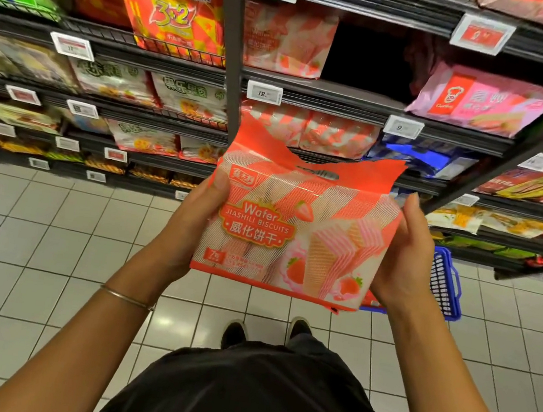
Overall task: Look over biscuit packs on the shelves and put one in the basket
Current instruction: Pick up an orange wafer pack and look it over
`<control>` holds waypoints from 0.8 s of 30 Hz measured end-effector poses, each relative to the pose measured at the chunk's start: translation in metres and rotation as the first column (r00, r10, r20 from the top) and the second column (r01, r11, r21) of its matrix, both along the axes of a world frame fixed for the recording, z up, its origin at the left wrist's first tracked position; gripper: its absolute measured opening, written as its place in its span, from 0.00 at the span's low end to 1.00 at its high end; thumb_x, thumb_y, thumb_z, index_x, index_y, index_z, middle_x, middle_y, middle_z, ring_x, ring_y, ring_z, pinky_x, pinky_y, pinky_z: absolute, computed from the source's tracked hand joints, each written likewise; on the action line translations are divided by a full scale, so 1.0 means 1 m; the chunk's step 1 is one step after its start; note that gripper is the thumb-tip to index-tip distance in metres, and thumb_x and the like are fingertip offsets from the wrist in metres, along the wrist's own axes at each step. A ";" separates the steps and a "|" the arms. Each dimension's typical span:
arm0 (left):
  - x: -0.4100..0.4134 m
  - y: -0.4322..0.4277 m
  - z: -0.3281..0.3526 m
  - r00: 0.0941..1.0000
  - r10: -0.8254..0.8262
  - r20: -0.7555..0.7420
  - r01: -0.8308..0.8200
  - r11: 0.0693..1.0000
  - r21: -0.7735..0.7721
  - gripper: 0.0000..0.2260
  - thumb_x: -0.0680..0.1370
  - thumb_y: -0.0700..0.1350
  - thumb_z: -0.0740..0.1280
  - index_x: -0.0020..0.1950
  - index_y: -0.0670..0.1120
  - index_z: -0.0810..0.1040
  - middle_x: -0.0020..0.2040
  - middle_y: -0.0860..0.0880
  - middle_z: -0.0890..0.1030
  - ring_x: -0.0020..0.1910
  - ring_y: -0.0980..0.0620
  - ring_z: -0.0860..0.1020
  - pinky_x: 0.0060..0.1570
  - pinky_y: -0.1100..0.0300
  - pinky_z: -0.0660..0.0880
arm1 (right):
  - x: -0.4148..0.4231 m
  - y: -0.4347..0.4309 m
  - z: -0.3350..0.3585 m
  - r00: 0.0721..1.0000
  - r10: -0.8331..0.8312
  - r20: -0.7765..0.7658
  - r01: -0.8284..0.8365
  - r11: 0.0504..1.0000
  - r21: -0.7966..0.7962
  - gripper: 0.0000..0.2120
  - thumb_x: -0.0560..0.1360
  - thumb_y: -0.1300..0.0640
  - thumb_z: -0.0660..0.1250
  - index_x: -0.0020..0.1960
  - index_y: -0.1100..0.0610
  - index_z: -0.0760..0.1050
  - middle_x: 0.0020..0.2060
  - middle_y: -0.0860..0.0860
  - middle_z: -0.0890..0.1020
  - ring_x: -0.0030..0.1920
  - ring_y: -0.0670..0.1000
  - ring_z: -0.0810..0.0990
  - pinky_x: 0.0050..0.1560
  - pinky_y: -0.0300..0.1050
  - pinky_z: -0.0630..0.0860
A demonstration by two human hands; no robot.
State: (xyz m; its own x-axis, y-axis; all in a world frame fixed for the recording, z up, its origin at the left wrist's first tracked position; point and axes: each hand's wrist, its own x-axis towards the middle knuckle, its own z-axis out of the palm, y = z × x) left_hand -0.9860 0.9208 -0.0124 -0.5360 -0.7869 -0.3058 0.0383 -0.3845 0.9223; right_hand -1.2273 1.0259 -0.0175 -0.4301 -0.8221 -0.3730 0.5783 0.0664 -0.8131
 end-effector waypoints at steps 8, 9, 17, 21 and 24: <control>0.011 -0.001 -0.006 0.989 -0.007 -0.145 0.031 0.986 0.164 0.21 0.75 0.69 0.68 0.59 0.58 0.88 0.58 0.49 0.88 0.57 0.47 0.86 0.49 0.54 0.84 | -0.009 -0.003 0.020 0.977 0.149 -0.151 -0.162 0.984 -0.079 0.18 0.77 0.43 0.69 0.56 0.56 0.85 0.50 0.54 0.88 0.52 0.54 0.86 0.54 0.49 0.83; 0.012 -0.001 -0.007 0.987 -0.019 -0.160 0.045 0.986 0.158 0.23 0.72 0.70 0.71 0.59 0.58 0.87 0.58 0.49 0.87 0.57 0.47 0.86 0.49 0.53 0.84 | -0.011 -0.003 0.023 0.965 0.192 -0.177 -0.208 0.975 -0.077 0.22 0.72 0.40 0.76 0.57 0.55 0.85 0.51 0.54 0.88 0.53 0.54 0.86 0.56 0.49 0.83; 0.016 -0.005 -0.009 0.995 -0.033 -0.098 0.051 0.980 0.193 0.21 0.80 0.64 0.57 0.57 0.59 0.88 0.57 0.48 0.88 0.56 0.46 0.86 0.48 0.54 0.84 | -0.023 -0.002 0.029 0.871 0.329 -0.365 -0.304 0.944 0.127 0.11 0.77 0.53 0.70 0.56 0.54 0.84 0.47 0.53 0.88 0.45 0.51 0.87 0.48 0.45 0.83; 0.015 -0.002 -0.009 0.993 -0.064 -0.099 0.082 0.980 0.183 0.21 0.80 0.63 0.56 0.56 0.60 0.88 0.56 0.50 0.88 0.55 0.48 0.87 0.47 0.56 0.84 | -0.019 -0.005 0.029 0.877 0.303 -0.372 -0.247 0.950 0.193 0.10 0.80 0.58 0.65 0.58 0.59 0.82 0.47 0.56 0.86 0.44 0.53 0.85 0.50 0.48 0.80; 0.013 -0.002 -0.010 0.991 -0.056 -0.118 0.076 0.982 0.176 0.21 0.80 0.62 0.56 0.56 0.60 0.88 0.57 0.50 0.88 0.56 0.48 0.86 0.48 0.56 0.84 | -0.016 -0.009 0.029 0.938 0.182 -0.295 -0.128 0.973 0.191 0.09 0.83 0.59 0.63 0.57 0.57 0.82 0.45 0.53 0.87 0.43 0.52 0.85 0.50 0.46 0.81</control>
